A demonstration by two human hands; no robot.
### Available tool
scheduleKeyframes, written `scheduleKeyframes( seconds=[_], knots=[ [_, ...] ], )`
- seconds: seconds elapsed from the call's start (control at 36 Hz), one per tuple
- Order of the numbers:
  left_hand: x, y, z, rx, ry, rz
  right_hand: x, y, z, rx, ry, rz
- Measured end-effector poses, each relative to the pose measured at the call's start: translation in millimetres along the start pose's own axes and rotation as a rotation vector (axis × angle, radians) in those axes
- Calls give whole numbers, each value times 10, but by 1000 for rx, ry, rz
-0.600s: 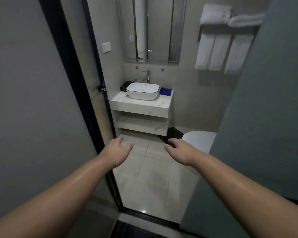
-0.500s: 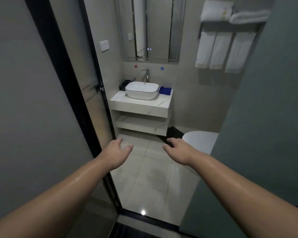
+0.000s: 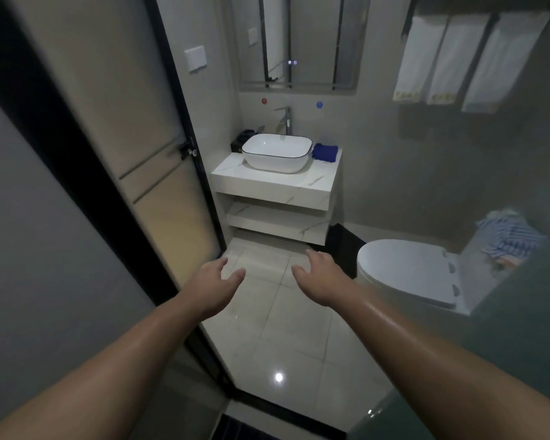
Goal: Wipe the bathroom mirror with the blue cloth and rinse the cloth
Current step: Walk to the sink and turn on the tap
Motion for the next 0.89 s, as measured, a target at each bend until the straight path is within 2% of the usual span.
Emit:
scheduleKeyframes(
  seconds=[0.33, 0.61, 0.75, 0.89],
  knots=[
    [-142, 1584, -105, -54, -96, 7, -215, 1359, 378, -16, -145, 73],
    [-455, 2386, -696, -194, 41, 115, -68, 2373, 310, -44, -281, 154],
    [-601, 2903, -833, -202, 37, 115, -51, 3048, 276, -41, -292, 149],
    [-775, 3721, -646, -143, 100, 108, -288, 3910, 211, -28, -253, 157]
  ],
)
Point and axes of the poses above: each hand's wrist, its own y-axis towards the middle knuckle, its own x-axis out of the back of the hand, z = x × y, the point moved 7 cm from there along y, towards the middle knuckle, and after that the axes turned 15 degrees about -z, right-handed, at the moved point
